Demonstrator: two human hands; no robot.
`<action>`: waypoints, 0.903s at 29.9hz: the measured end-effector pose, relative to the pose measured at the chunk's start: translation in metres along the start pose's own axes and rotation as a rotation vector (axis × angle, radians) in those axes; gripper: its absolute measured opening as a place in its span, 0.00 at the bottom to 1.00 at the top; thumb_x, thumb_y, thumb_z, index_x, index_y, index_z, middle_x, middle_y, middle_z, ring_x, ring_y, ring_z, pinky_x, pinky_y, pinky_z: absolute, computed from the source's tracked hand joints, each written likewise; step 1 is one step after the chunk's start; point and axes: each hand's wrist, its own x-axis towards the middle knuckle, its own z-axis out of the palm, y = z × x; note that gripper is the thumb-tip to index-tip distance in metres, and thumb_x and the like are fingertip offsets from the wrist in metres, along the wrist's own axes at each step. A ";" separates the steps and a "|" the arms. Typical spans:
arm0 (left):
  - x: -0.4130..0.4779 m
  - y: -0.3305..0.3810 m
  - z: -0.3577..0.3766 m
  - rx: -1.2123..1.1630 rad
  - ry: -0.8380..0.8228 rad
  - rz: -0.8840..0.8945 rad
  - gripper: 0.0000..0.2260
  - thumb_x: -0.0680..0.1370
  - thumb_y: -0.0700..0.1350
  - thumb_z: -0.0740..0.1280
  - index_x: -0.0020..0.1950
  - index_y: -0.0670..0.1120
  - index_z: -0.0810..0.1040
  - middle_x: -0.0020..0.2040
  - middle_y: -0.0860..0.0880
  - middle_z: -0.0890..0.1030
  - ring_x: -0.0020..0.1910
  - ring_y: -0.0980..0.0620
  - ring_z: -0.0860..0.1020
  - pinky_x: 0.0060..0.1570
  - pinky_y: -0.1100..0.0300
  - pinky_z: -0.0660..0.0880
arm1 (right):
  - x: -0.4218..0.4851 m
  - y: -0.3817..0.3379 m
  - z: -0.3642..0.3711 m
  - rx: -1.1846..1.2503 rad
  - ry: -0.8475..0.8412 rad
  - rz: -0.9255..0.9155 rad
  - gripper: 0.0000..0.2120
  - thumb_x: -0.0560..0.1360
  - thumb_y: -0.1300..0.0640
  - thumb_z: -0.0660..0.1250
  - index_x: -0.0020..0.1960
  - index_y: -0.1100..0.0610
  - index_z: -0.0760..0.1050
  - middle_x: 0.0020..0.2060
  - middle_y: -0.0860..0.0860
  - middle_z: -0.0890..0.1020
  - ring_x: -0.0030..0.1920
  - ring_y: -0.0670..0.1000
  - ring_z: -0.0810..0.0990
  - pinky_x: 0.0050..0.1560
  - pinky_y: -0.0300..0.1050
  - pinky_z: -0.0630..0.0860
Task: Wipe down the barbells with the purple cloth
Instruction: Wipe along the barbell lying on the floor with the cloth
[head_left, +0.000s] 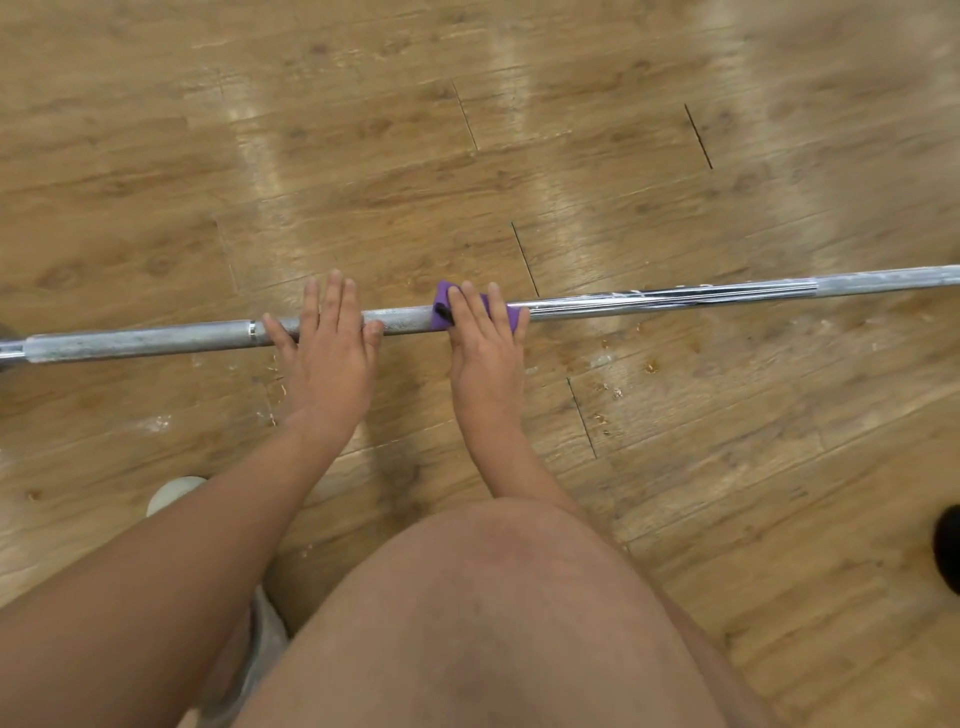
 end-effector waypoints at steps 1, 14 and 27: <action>0.002 0.001 -0.001 -0.003 0.001 -0.003 0.25 0.86 0.54 0.47 0.81 0.44 0.57 0.83 0.50 0.54 0.82 0.49 0.46 0.73 0.31 0.39 | 0.001 -0.002 0.002 0.004 0.006 0.013 0.21 0.80 0.62 0.65 0.72 0.55 0.74 0.70 0.50 0.77 0.76 0.58 0.67 0.77 0.62 0.51; 0.025 0.002 -0.002 0.011 0.029 -0.011 0.25 0.87 0.54 0.47 0.82 0.44 0.56 0.82 0.50 0.55 0.82 0.50 0.48 0.74 0.31 0.39 | 0.028 0.012 0.003 -0.032 0.022 -0.066 0.21 0.79 0.64 0.66 0.71 0.57 0.75 0.67 0.51 0.79 0.74 0.59 0.70 0.77 0.63 0.50; 0.034 0.001 -0.008 -0.025 0.028 0.003 0.25 0.86 0.55 0.46 0.81 0.45 0.58 0.82 0.50 0.58 0.82 0.50 0.50 0.74 0.32 0.38 | 0.040 0.009 0.001 -0.070 -0.097 -0.197 0.21 0.81 0.63 0.65 0.73 0.56 0.72 0.68 0.50 0.78 0.73 0.58 0.70 0.76 0.66 0.55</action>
